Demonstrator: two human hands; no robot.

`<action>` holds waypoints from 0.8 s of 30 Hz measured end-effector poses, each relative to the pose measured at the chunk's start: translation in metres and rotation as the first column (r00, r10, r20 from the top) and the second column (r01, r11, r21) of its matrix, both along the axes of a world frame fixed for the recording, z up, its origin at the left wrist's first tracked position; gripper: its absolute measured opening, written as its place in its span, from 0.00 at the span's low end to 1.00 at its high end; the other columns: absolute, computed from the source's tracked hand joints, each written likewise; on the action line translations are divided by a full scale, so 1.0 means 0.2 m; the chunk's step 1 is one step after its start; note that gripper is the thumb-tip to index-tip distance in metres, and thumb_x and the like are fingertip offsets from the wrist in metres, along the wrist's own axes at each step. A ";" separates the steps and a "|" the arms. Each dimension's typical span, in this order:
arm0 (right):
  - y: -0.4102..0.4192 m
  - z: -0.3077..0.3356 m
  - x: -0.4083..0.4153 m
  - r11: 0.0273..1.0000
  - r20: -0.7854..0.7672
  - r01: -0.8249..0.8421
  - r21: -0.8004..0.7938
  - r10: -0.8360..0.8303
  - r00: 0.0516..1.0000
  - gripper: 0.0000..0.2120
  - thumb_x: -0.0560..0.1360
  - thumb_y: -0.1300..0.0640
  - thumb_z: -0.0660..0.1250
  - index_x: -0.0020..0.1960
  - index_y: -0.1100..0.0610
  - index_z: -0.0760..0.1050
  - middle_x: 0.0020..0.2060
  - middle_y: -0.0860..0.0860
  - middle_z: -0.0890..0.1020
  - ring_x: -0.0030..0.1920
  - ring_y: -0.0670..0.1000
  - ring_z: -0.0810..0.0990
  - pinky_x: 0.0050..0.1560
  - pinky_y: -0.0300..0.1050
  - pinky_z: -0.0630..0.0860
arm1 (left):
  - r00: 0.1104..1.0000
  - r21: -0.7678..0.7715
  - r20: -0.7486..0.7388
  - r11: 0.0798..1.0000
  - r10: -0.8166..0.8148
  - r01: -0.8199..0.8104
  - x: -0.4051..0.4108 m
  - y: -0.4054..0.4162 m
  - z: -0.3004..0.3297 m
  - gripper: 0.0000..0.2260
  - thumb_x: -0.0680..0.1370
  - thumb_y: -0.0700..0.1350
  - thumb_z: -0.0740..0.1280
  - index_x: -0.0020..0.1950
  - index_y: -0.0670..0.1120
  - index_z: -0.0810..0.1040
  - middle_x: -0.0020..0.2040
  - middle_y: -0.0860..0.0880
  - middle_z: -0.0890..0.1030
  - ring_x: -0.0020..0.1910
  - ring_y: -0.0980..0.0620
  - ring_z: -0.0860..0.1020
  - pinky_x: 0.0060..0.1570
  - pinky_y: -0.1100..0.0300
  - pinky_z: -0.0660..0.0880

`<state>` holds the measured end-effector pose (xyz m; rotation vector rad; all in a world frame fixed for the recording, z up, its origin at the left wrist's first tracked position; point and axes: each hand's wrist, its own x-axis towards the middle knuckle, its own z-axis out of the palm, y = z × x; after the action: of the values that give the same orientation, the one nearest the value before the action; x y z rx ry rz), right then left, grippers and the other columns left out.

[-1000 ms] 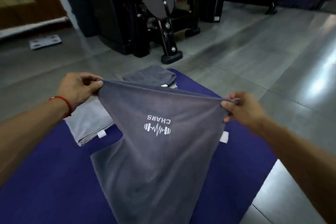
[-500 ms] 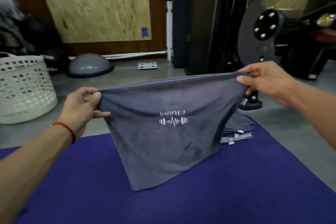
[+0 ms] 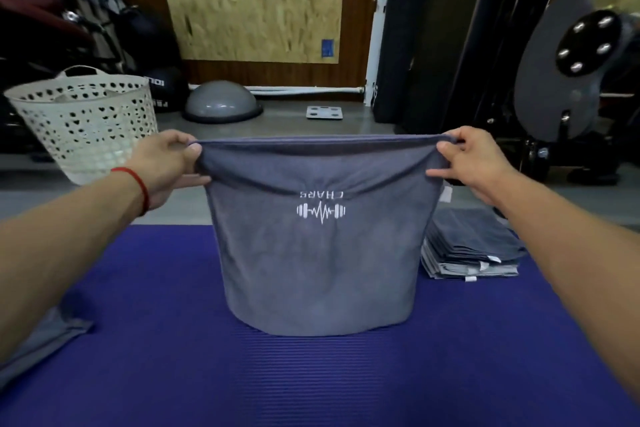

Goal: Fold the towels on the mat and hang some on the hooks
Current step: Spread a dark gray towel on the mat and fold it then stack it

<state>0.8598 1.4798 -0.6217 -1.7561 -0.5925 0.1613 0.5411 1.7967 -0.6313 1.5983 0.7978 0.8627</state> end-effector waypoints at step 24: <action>-1.11 -1.46 -0.64 0.140 -0.459 -0.614 -0.776 0.543 0.703 0.07 0.74 0.52 0.74 0.41 0.41 0.79 0.44 0.38 0.82 0.45 0.41 0.80 0.49 0.39 0.76 | 0.551 -0.201 -0.599 0.775 -0.582 0.600 -1.08 -0.87 -1.56 0.04 0.72 0.46 0.74 0.44 0.56 0.83 0.47 0.55 0.84 0.48 0.58 0.83 0.52 0.62 0.78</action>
<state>0.7316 1.2571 -0.9128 -2.4302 -1.3126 1.3653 0.3258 1.6221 -0.9441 2.0377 0.6056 -0.2057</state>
